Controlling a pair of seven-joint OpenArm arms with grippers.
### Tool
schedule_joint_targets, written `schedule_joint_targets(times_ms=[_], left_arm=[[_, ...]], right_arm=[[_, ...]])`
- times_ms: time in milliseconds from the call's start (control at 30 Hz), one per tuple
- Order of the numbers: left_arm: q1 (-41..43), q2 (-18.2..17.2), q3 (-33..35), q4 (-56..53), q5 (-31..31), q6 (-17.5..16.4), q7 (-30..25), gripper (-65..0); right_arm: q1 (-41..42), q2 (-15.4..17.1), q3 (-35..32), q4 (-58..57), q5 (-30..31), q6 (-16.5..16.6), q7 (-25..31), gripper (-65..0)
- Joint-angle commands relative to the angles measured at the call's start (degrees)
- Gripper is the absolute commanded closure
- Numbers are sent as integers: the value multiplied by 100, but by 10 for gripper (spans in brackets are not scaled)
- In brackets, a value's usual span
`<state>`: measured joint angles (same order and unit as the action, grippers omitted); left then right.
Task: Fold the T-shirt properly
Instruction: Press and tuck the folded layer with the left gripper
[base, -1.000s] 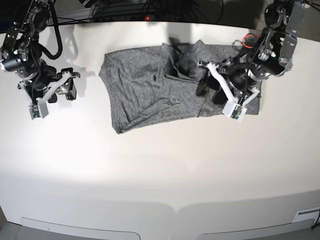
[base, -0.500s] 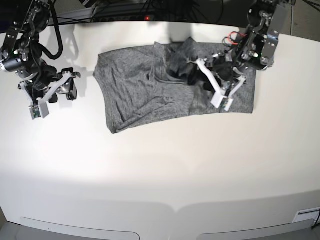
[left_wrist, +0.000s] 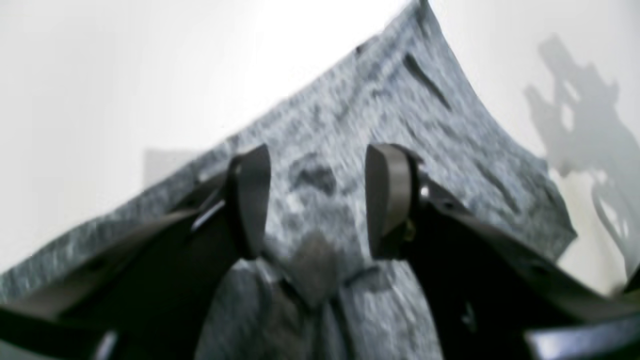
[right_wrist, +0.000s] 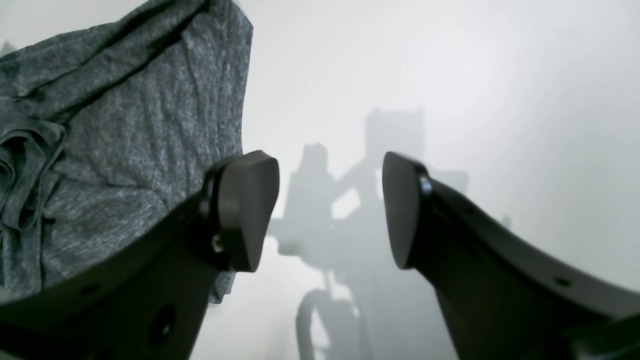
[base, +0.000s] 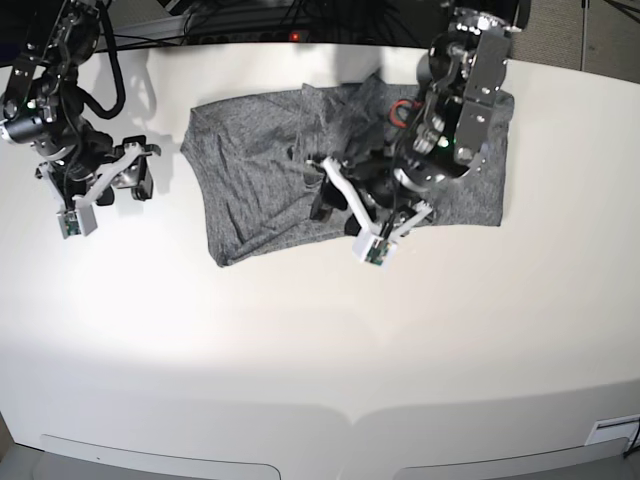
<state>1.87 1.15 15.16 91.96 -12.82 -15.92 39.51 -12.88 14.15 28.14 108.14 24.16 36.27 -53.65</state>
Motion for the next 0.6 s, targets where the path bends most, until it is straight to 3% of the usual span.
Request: schedule_joint_targets(times_ms=[0, 167, 233, 367, 433, 533, 567], left_arm=[[-149, 24, -7, 22, -4, -2, -96, -298], [-293, 17, -22, 205, -164, -13, 872, -290], [-262, -42, -17, 328, -280, -247, 1237, -290], [-92, -136, -15, 367, -323, -479, 1425, -274], [7, -168, -15, 369, -313, -588, 1429, -193], [103, -243, -17, 396, -328, -686, 1460, 0], [118, -280, -15, 433, -332, -684, 1504, 0]], right_arm=[[48, 74, 28, 114, 52, 37, 107, -364], [50, 74, 28, 114, 55, 35, 109, -364], [50, 74, 28, 114, 61, 35, 114, -364], [50, 76, 28, 114, 55, 37, 111, -364], [50, 74, 28, 114, 59, 37, 122, -364], [50, 61, 28, 114, 57, 37, 131, -364], [50, 61, 28, 114, 59, 37, 131, -364]])
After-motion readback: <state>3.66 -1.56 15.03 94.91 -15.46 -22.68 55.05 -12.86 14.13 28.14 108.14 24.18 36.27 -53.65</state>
